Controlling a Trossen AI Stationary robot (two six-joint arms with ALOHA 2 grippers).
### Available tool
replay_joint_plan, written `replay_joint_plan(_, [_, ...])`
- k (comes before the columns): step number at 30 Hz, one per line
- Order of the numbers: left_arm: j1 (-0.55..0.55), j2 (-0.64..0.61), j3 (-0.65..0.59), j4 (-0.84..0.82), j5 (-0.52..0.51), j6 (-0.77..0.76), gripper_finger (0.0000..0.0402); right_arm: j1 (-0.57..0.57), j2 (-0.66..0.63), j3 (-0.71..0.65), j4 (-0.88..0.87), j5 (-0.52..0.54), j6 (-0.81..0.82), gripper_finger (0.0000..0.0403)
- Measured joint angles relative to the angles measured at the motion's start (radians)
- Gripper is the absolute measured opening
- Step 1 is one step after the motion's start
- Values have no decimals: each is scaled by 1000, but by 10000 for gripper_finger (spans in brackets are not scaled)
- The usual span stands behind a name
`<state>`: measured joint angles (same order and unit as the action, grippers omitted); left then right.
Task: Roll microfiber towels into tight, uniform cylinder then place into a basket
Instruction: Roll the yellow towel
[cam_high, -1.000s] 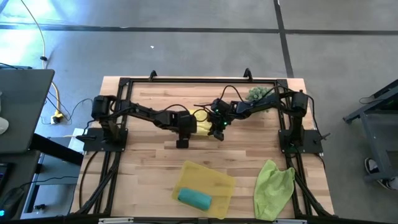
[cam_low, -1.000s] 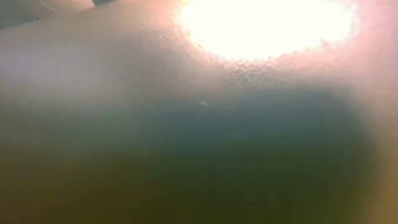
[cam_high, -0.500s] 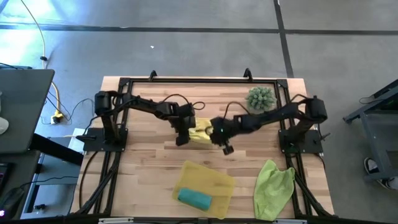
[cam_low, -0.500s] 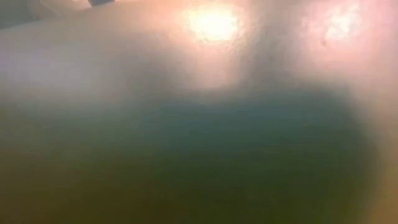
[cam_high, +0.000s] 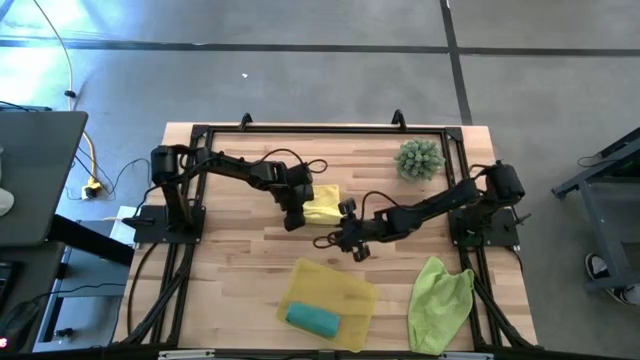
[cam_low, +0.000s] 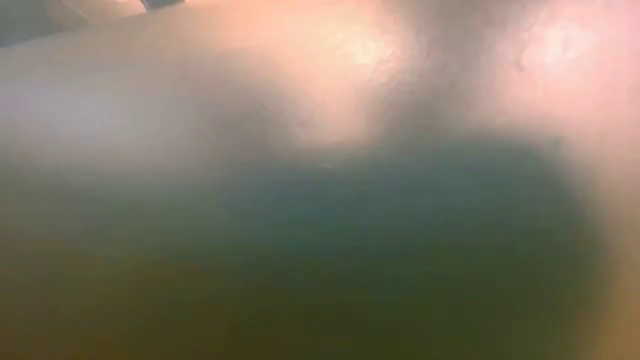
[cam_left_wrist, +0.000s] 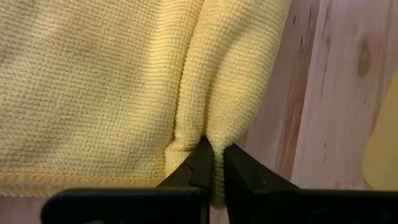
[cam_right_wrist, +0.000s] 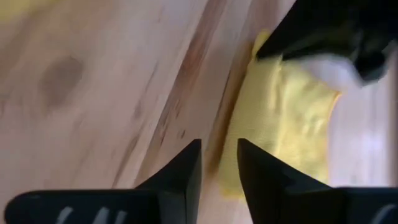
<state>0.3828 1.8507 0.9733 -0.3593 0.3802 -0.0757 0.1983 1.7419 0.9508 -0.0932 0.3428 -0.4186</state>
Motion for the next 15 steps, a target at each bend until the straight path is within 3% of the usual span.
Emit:
replay_joint_plan(9, [0,0,0,3,-2,-4,11,-32,75,-1,-10,6,1,194])
replay_joint_plan(15, [0,0,0,5,-2,-2,11,-34,72,-1,26,42,-32,202])
